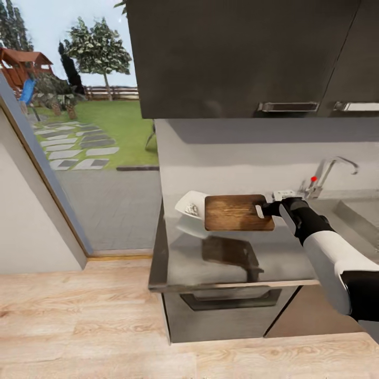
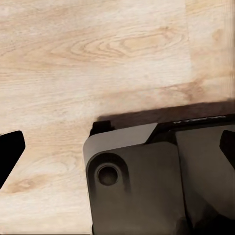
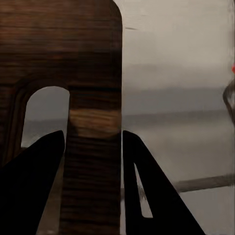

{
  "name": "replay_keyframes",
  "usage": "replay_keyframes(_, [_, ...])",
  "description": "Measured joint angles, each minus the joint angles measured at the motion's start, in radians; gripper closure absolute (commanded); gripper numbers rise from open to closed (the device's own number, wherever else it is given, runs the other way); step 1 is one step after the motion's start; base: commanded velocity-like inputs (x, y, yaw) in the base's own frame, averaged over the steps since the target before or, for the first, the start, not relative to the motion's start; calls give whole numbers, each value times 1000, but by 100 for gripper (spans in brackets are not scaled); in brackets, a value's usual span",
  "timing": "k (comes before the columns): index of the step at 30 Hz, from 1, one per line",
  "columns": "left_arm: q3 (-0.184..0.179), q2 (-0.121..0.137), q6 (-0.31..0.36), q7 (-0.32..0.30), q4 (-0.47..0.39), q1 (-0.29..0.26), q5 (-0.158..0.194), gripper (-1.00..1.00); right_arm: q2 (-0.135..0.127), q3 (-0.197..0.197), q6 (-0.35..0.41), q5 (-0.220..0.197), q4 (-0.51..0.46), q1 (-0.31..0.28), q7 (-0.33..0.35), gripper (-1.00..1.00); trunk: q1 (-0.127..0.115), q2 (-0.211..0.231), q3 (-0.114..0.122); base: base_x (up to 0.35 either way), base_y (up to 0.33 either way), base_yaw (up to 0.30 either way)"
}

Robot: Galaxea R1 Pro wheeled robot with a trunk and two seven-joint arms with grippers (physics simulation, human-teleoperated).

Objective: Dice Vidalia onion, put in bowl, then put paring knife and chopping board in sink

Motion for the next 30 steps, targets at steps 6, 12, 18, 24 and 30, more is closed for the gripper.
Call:
replay_keyframes(6, [0,1,0,0,0,0,0,-100,0,0,0,3,5,0,-9,100,0,0,0,-179,-269,0])
replay_keyframes(12, [0,1,0,1,0,0,0,-100,-5,-7,0,10,30,0,-88,100,0,0,0,-129,-297,0])
replay_keyframes(18, [0,1,0,1,1,0,0,-100,-5,-45,-61,-10,75,-1,-224,100,0,0,0,-94,-308,0])
replay_keyframes(24, [0,1,1,1,0,0,0,-100,-8,-237,-104,-43,88,0,-357,100,0,0,0,-80,-312,0])
replay_keyframes(30, [0,1,1,1,0,0,0,-100,-10,-281,-142,-57,95,0,-399,100,0,0,0,-78,-312,0])
